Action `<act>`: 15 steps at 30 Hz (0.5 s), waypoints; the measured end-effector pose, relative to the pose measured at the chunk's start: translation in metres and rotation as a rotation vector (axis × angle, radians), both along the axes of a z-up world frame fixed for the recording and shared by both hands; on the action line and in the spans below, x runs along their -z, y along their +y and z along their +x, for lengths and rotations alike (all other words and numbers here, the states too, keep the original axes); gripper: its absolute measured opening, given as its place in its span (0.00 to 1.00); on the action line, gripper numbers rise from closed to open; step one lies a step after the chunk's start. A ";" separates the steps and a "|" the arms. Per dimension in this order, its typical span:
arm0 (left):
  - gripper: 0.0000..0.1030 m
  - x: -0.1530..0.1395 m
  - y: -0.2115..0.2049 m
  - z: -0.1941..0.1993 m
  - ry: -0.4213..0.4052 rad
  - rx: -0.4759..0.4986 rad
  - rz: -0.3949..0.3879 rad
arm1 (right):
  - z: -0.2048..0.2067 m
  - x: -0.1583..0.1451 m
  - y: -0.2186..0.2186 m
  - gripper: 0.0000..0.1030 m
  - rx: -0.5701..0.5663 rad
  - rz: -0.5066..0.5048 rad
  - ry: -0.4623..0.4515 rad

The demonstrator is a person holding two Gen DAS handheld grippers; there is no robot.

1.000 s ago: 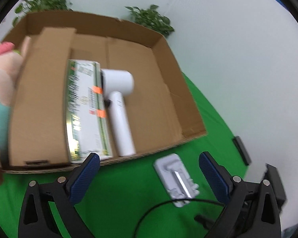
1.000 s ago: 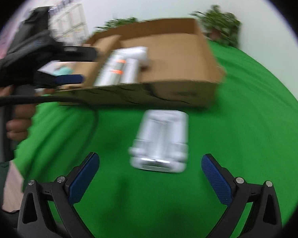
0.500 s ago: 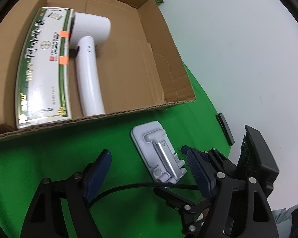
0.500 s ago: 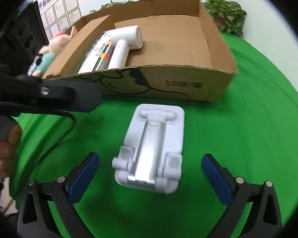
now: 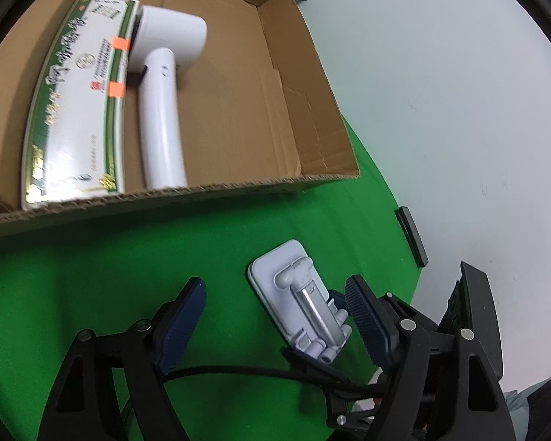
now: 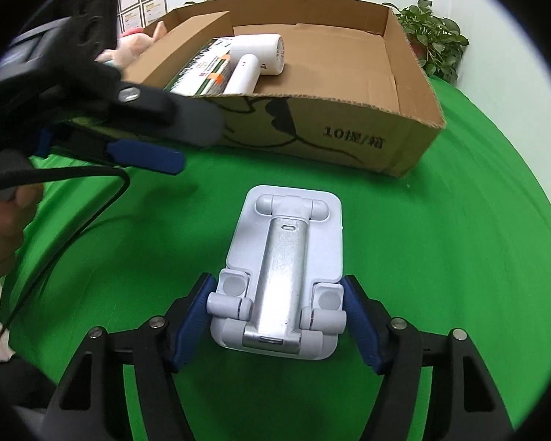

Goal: Organize objects
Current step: 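Move the left gripper down to the white folding phone stand, then close the left gripper on the phone stand's base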

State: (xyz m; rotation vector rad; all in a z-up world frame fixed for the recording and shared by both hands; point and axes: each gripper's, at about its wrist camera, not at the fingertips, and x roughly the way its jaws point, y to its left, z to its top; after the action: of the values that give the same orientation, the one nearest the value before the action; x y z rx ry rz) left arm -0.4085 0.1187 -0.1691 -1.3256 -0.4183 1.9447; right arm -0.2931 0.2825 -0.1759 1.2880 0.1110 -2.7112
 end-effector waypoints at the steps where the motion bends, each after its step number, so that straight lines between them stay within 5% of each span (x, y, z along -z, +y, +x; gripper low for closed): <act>1: 0.74 0.002 0.005 0.002 -0.008 0.011 0.005 | 0.002 0.002 -0.002 0.66 0.005 -0.004 0.000; 7: 0.74 0.015 0.035 0.021 -0.084 0.098 0.044 | 0.022 0.000 0.009 0.66 0.056 -0.063 -0.009; 15: 0.64 0.024 0.061 0.032 -0.131 0.162 0.049 | 0.024 -0.003 0.031 0.65 0.130 -0.282 -0.006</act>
State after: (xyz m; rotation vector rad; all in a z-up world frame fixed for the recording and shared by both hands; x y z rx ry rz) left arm -0.3762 0.1800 -0.1930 -1.4144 -0.4065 1.7117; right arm -0.2694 0.3137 -0.1724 1.2578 -0.3553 -2.7025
